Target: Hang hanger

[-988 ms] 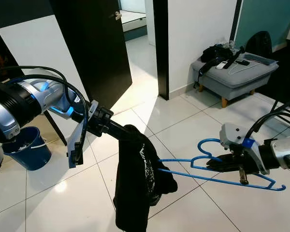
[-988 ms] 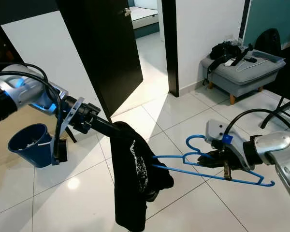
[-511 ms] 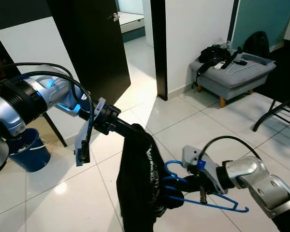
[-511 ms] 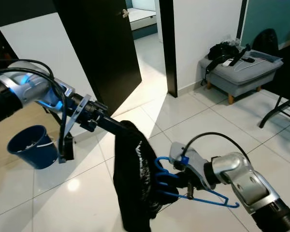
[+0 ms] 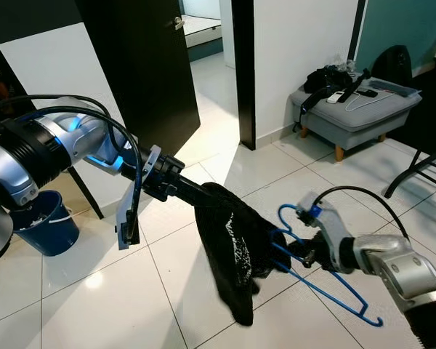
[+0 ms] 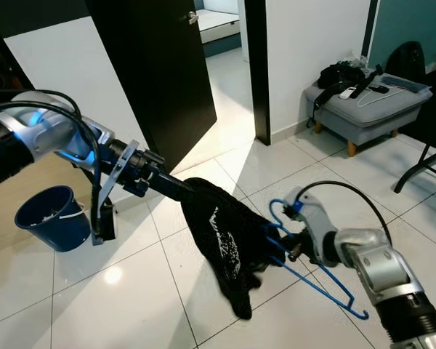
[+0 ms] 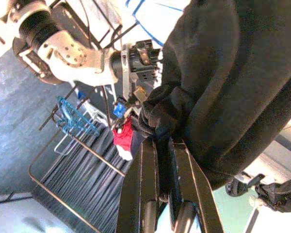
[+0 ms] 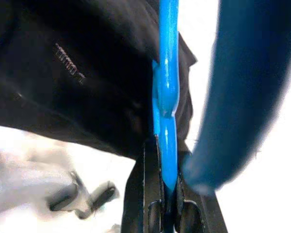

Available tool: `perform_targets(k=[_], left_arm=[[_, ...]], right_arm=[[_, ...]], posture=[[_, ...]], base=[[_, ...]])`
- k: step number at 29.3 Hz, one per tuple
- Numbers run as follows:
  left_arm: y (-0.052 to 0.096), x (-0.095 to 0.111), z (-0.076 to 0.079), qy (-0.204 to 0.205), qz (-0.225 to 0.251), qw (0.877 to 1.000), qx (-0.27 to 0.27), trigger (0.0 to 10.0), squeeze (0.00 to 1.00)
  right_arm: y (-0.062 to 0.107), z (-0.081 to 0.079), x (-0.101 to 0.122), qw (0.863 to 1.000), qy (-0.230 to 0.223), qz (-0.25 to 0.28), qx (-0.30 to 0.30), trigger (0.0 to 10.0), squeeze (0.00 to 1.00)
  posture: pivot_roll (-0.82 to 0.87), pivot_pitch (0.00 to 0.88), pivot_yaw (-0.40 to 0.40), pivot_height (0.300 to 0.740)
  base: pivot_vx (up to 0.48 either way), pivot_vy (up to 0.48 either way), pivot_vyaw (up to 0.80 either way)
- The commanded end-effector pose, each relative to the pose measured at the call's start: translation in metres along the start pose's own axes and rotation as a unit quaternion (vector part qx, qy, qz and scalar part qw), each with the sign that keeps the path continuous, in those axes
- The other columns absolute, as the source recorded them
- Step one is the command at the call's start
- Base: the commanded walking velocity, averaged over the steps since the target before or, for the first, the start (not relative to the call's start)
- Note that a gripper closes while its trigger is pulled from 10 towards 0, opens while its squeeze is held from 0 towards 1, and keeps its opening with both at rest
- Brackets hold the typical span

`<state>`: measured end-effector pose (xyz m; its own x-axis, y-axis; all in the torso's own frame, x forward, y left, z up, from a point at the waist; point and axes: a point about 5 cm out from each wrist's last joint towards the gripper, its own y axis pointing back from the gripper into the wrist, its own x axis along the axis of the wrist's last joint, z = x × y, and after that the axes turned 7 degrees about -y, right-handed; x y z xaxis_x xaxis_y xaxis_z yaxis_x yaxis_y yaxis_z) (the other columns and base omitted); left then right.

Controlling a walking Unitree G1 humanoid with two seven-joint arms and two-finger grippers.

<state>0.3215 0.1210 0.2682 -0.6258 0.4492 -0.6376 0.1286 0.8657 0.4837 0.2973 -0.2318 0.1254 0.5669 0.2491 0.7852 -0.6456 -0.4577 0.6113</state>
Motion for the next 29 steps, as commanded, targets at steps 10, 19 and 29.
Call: perform_targets(k=[10,19,29], left_arm=[[-0.007,0.056,0.020,0.134,-0.013,0.991,0.012,10.0,0.00],[-0.050,0.100,0.034,0.226,-0.009,0.972,0.058,10.0,0.00],[-0.124,0.118,0.061,0.461,-0.170,0.865,0.102,10.0,1.00]], right_arm=[[0.010,0.021,0.091,0.886,-0.207,0.390,-0.144,10.0,0.00],[0.010,0.001,0.127,0.829,-0.282,0.479,-0.069,10.0,0.00],[-0.019,-0.047,0.150,0.886,-0.199,0.418,0.019,10.0,0.00]], posture=[[-0.04,0.000,0.157,0.736],[-0.04,0.000,0.152,0.736],[-0.06,0.000,0.126,0.736]], base=[[0.000,0.000,0.00],[0.000,0.000,0.00],[0.000,0.000,0.00]])
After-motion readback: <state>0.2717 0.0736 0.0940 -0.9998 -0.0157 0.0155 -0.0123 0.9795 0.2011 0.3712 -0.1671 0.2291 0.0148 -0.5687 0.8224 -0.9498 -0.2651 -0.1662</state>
